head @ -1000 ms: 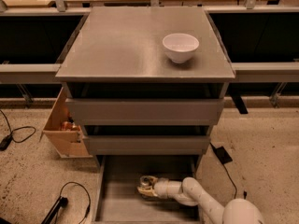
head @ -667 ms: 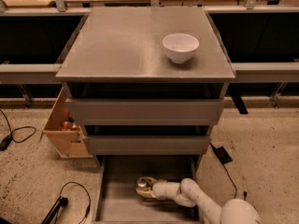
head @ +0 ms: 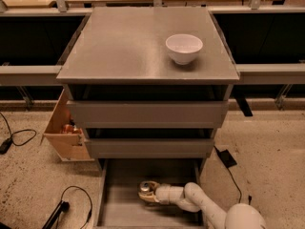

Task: Place redbull can into bottom drawer

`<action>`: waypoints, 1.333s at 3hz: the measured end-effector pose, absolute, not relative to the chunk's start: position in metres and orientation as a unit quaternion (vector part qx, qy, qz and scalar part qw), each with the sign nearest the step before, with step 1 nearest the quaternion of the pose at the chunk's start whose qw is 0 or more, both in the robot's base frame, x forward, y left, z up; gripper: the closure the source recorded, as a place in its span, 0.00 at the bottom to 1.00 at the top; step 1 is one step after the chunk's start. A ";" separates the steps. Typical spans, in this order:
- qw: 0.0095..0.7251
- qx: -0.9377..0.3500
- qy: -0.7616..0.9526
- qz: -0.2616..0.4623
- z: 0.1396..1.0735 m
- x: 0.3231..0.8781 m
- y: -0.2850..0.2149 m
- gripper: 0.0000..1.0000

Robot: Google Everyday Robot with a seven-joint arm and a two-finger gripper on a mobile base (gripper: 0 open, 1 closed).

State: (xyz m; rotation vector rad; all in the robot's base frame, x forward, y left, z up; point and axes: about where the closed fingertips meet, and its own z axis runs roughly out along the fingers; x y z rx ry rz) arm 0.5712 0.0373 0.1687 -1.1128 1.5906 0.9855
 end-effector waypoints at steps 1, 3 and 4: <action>0.464 -0.453 0.647 0.401 0.169 0.571 0.037 0.34; 0.464 -0.453 0.647 0.401 0.169 0.571 0.038 0.00; 0.464 -0.453 0.647 0.401 0.169 0.571 0.038 0.00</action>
Offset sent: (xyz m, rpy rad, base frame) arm 0.0000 0.0000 0.0000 0.0000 0.0000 0.0000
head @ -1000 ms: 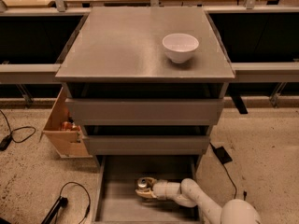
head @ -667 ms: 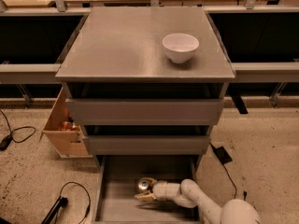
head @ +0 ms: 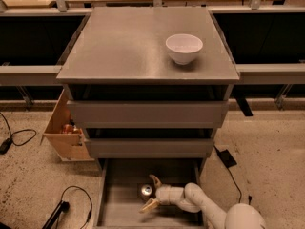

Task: Place redbull can into bottom drawer

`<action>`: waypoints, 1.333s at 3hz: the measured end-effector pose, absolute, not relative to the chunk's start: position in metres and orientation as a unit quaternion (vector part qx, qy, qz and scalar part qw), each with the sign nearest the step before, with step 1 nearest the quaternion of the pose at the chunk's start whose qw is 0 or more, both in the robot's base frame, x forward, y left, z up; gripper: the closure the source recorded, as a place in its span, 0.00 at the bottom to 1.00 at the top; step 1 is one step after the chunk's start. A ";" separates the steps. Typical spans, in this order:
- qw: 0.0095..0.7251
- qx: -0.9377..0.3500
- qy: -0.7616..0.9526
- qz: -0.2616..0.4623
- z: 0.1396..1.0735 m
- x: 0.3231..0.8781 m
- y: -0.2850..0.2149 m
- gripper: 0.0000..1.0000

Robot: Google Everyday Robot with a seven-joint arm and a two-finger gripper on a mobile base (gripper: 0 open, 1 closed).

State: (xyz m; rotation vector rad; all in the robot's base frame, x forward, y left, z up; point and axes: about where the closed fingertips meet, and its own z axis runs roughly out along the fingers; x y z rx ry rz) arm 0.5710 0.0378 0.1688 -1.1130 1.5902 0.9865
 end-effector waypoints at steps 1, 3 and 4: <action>0.469 -0.457 0.639 0.404 0.191 0.564 0.027 0.00; 0.436 -0.520 0.611 0.408 0.285 0.520 -0.048 0.00; 0.395 -0.559 0.608 0.402 0.336 0.498 -0.086 0.00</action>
Offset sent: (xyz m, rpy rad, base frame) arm -0.0434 -0.0859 0.1179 -0.0147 -0.0491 0.1120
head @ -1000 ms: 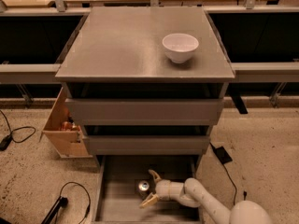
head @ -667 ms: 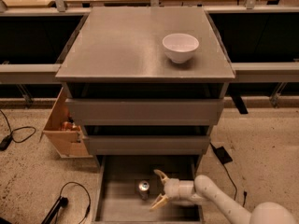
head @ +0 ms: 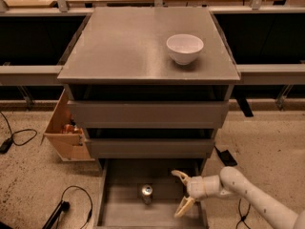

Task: Place redbull can into bottom drawer

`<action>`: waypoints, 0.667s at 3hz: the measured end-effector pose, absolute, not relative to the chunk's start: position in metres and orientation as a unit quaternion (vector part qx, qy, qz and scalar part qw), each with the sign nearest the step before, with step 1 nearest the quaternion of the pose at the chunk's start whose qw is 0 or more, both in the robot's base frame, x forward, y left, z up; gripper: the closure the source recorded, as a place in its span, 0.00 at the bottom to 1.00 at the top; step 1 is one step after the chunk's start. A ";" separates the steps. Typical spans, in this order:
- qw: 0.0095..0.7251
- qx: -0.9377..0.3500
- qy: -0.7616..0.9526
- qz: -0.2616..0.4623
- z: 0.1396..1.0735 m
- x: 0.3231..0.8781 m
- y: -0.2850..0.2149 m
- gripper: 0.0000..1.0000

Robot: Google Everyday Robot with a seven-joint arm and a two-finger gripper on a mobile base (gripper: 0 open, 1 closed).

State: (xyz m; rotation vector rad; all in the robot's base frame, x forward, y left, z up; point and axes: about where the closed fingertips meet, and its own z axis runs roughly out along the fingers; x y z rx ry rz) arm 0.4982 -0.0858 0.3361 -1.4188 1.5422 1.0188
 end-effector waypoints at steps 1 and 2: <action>0.361 -0.598 0.600 0.389 0.402 0.482 -0.122 0.00; 0.341 -0.630 0.601 0.355 0.464 0.467 -0.147 0.00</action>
Offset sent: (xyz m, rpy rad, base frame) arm -0.0474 -0.0976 0.2094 -0.2939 -0.1071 0.1240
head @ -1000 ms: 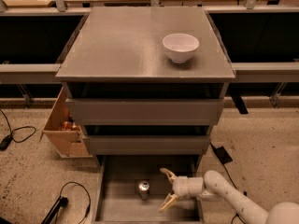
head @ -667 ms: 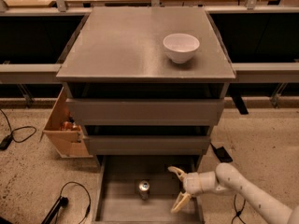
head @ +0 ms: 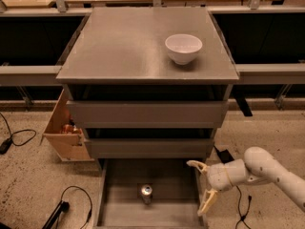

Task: Place redbull can into bottom drawer

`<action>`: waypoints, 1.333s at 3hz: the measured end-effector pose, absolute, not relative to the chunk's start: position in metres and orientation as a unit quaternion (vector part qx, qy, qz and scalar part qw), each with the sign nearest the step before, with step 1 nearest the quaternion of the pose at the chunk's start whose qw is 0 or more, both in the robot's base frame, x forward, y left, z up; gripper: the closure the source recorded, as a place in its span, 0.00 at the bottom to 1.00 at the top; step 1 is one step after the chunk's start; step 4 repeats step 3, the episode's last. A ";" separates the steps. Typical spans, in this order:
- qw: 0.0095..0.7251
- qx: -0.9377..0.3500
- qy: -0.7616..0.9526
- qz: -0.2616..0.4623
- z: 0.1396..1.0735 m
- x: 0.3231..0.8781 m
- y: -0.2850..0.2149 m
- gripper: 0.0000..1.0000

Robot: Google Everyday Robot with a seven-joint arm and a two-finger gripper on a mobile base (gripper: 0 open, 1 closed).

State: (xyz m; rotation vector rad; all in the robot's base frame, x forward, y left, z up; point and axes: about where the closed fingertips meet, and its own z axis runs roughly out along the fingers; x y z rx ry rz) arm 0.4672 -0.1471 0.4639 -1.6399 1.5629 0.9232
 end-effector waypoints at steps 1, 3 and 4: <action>0.317 -0.648 0.622 0.304 0.515 0.451 -0.159 0.00; 0.275 -0.666 0.660 0.213 0.581 0.425 -0.152 0.00; 0.275 -0.666 0.660 0.213 0.581 0.425 -0.152 0.00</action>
Offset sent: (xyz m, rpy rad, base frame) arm -0.0632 -0.0006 0.1676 -0.4891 -0.1257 -0.1568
